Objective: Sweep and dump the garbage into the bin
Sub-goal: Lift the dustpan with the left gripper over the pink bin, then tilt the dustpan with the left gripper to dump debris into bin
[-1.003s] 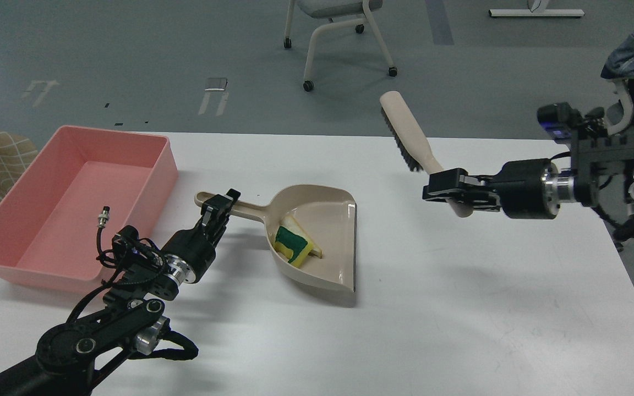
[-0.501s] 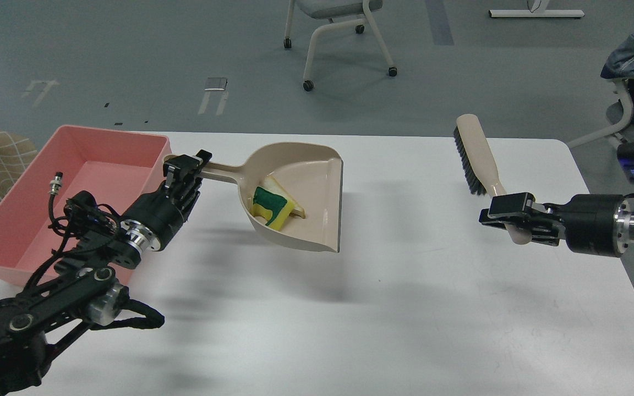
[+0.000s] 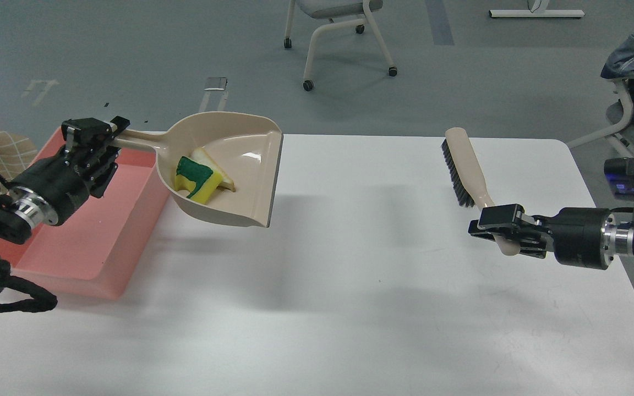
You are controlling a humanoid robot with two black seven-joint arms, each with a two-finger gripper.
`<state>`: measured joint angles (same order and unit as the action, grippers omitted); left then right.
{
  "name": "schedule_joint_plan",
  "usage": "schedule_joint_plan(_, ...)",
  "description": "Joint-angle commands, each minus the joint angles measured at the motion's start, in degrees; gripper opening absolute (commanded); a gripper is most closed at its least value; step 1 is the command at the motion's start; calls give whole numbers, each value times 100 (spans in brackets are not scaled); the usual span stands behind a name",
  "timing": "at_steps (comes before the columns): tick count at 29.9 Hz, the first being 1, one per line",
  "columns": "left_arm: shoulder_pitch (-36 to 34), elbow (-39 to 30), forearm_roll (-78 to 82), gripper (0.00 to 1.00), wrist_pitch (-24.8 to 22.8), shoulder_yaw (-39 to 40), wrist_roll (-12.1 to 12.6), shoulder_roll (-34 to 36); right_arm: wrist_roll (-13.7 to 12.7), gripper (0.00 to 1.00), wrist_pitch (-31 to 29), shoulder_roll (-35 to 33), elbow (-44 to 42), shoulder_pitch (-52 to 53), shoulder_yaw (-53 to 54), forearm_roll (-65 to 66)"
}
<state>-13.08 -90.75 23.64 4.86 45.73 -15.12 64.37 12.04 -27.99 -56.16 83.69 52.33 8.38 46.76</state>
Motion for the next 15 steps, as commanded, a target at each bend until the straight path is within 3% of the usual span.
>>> schedule_joint_plan(1, 8, 275, -333, 0, -466, 15, -158, 680, 0, 0, -1, 0, 7, -39, 32, 0)
schedule_joint_plan(2, 8, 277, -334, 0, -468, 15, -158, 682, 0, 0, -1, 0, 7, -39, 32, 0)
schedule_joint_plan(7, 8, 1452, -701, 0, -1424, 15, -439, 1104, 0, 0, -1, 0, 16, -56, 59, 0)
schedule_joint_plan(11, 8, 2121, -773, 0, -1786, 23, -474, 1095, -9, 0, -1, 53, 7, -56, 103, 0)
schedule_joint_plan(15, 8, 2719, -633, 0, -2111, -3, -711, 1095, -9, 0, -1, 88, 7, -65, 129, 0)
